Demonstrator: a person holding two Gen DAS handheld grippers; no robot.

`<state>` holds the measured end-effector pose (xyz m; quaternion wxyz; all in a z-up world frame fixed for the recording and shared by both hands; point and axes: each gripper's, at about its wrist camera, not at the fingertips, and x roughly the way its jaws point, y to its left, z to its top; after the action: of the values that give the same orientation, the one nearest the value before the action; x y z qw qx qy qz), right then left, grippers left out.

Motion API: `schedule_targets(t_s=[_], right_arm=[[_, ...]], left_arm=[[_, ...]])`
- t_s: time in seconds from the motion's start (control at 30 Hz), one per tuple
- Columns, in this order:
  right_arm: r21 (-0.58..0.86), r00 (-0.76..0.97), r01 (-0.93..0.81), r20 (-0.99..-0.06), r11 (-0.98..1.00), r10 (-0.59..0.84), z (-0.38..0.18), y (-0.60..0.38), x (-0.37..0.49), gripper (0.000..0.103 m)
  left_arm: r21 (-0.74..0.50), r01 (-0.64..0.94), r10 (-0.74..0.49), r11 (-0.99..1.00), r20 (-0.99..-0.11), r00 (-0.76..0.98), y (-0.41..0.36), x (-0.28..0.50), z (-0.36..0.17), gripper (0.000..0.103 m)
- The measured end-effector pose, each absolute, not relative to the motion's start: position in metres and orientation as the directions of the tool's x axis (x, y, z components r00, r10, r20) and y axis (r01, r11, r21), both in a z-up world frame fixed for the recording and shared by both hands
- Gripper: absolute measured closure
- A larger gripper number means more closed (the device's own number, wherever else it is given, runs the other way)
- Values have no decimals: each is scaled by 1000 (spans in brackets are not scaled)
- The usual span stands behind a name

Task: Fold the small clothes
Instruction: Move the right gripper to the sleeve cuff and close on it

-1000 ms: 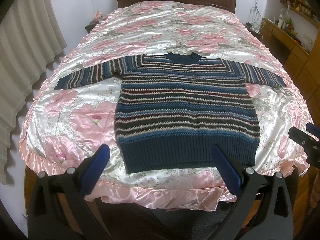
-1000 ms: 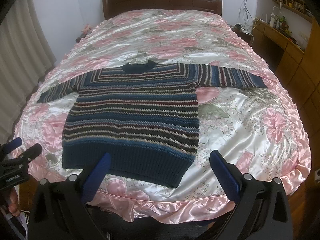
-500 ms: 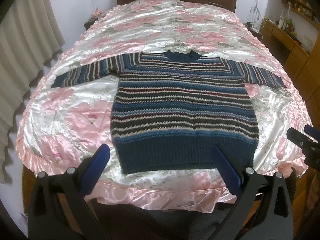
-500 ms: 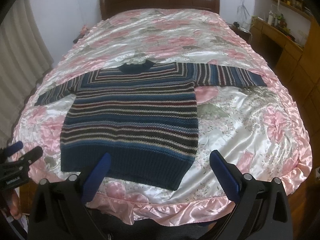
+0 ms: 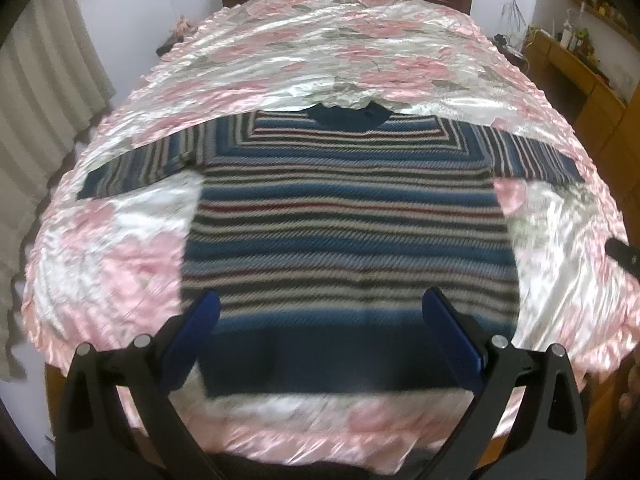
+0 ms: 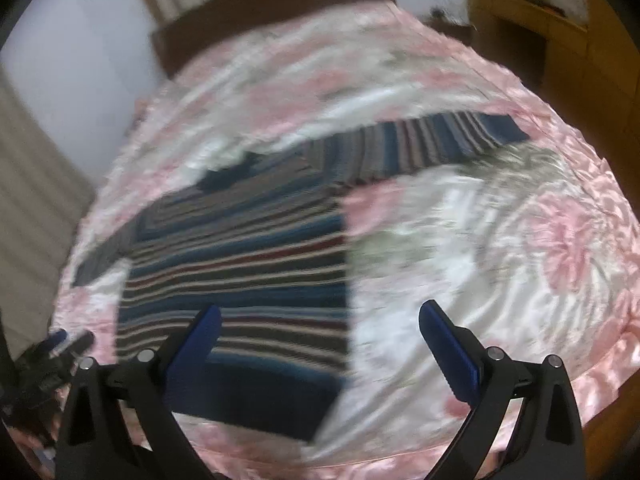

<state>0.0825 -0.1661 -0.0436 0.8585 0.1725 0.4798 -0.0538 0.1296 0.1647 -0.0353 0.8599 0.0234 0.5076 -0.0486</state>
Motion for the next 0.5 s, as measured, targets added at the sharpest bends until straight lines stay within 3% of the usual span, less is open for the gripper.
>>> schedule_targets(t_s=[0.2,0.4,0.5], right_arm=[[19,427,350,-893,937,-141,-66,-271,152,3],[100,375,396,-925,913,-61,-100,-396,222,4],[70,312,424,-947,903,-73,-118,-449,247,4]], left_arm=[[-51,124,-105,991,-866,489,71,215,-44,3],[-70,149,-135,986,-858,496,-34,290,-62,3],[-72,173,-148,982,-867,477,-82,323,-75,3]])
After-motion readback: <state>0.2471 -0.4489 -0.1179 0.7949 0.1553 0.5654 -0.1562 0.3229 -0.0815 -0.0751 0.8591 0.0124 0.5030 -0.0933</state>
